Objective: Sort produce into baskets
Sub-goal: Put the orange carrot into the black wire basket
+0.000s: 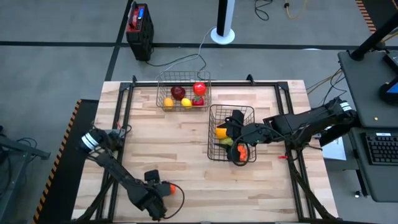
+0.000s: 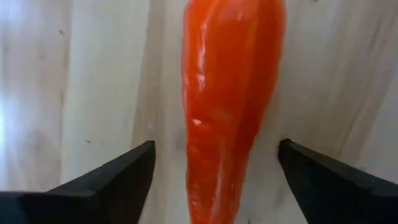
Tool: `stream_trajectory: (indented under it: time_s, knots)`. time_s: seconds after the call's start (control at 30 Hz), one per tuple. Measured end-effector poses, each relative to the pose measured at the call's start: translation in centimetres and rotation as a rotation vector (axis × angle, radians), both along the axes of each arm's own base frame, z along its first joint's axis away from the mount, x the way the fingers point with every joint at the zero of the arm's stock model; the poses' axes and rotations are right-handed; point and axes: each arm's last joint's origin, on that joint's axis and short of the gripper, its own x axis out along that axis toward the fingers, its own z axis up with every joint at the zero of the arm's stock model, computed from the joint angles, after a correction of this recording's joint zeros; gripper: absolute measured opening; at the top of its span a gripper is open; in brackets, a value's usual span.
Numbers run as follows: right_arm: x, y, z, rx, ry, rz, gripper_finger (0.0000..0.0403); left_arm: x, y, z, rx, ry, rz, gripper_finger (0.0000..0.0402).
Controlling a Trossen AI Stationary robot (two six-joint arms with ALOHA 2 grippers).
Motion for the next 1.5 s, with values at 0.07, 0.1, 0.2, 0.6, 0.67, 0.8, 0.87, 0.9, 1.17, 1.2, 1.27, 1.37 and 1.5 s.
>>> stream_trajectory:
  time_s: [0.07, 0.1, 0.2, 0.6, 0.67, 0.8, 0.87, 0.9, 1.17, 1.2, 1.27, 1.37, 1.5]
  knots:
    - [0.0, 0.1, 0.0, 0.0, 0.0, 0.004, 0.0325, 0.1, -0.1, -0.4, 0.002, 0.011, -0.002, 0.0304]
    - [0.0, 0.2, 0.0, -0.001, 0.001, 0.005, 0.0325, 0.2, -0.1, -0.5, 0.004, 0.013, -0.005, 0.029]
    - [-0.1, 0.1, 0.0, -0.002, 0.004, 0.005, 0.0325, 0.2, -0.2, -0.4, 0.0, 0.003, -0.026, 0.0233]
    - [-1.9, -0.1, 1.1, 0.0, 0.025, 0.006, 0.0325, 0.9, 2.1, 4.4, 0.163, -0.246, -0.114, 0.0073]
    - [-2.2, 0.1, 1.2, 0.0, 0.025, 0.016, 0.0325, 1.3, 3.0, 5.8, 0.224, -0.333, -0.111, 0.0073]
    - [-2.7, 0.5, 1.2, -0.009, 0.035, 0.014, 0.0325, 2.8, 5.3, 8.6, 0.335, -0.507, -0.119, 0.0073]
    - [-3.3, 0.7, 1.3, -0.033, 0.043, -0.009, 0.0325, 4.3, 6.5, 10.1, 0.361, -0.595, -0.14, 0.0073]
    - [-3.6, 0.7, 1.3, -0.05, 0.052, -0.025, 0.0325, 5.1, 7.1, 10.7, 0.373, -0.631, -0.157, 0.0073]
    - [-5.9, 1.4, 2.4, -0.104, 0.012, -0.08, 0.0325, 10.7, 12.6, 13.3, 0.409, -0.826, -0.314, 0.0073]
    - [-6.1, 1.4, 2.5, -0.103, 0.007, -0.077, 0.0325, 11.2, 13.1, 13.3, 0.399, -0.842, -0.334, 0.0073]
    - [-6.5, 1.5, 2.7, -0.099, 0.002, -0.07, 0.0325, 12.3, 14.1, 13.1, 0.375, -0.877, -0.36, 0.0073]
    - [-7.0, 1.6, 3.0, -0.094, -0.012, -0.061, 0.0325, 13.7, 15.1, 12.5, 0.384, -0.907, -0.378, 0.0073]
    - [-7.2, 1.7, 3.0, -0.096, -0.013, -0.053, 0.0325, 15.1, 16.2, 12.1, 0.409, -0.977, -0.401, 0.0073]
